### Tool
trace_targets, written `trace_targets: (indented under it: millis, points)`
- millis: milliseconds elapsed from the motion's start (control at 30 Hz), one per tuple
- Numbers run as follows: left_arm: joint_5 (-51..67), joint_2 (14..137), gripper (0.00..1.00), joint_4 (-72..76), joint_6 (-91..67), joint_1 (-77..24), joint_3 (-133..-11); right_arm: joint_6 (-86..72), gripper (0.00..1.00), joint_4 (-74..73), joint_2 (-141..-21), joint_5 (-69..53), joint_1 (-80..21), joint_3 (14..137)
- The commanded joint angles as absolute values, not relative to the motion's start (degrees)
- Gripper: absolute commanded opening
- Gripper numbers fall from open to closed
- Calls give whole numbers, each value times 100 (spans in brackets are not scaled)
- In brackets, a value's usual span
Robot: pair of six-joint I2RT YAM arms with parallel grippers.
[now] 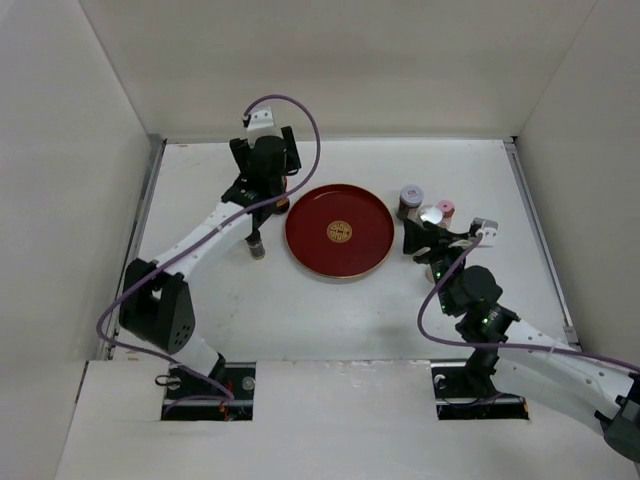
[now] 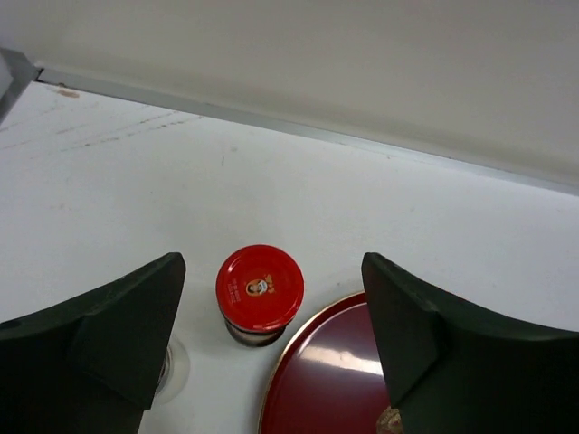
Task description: Organize the condiment bottles
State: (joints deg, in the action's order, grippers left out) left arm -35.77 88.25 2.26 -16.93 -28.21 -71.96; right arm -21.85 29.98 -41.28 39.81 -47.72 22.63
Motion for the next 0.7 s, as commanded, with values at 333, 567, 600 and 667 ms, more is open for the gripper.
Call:
trace_targets:
  millis: [333, 567, 600, 667]
  points:
    - [-3111, 10028, 91, -519, -1670, -2492, -7954, -2144, 85, 3111, -4342, 3762, -4821, 2391]
    - [-3111, 10283, 91, -519, -1740, -2386, -7989, -2162, 87, 3111, -4386, 3727, -4821, 2408]
    - [-3085, 10344, 91, -519, -1758, -2369, -8007, -2162, 87, 3111, -4386, 3727, -4821, 2408]
    - [-2971, 10458, 90, -536, -1801, -2351, -8024, -2162, 87, 3111, -4377, 3727, -4821, 2408]
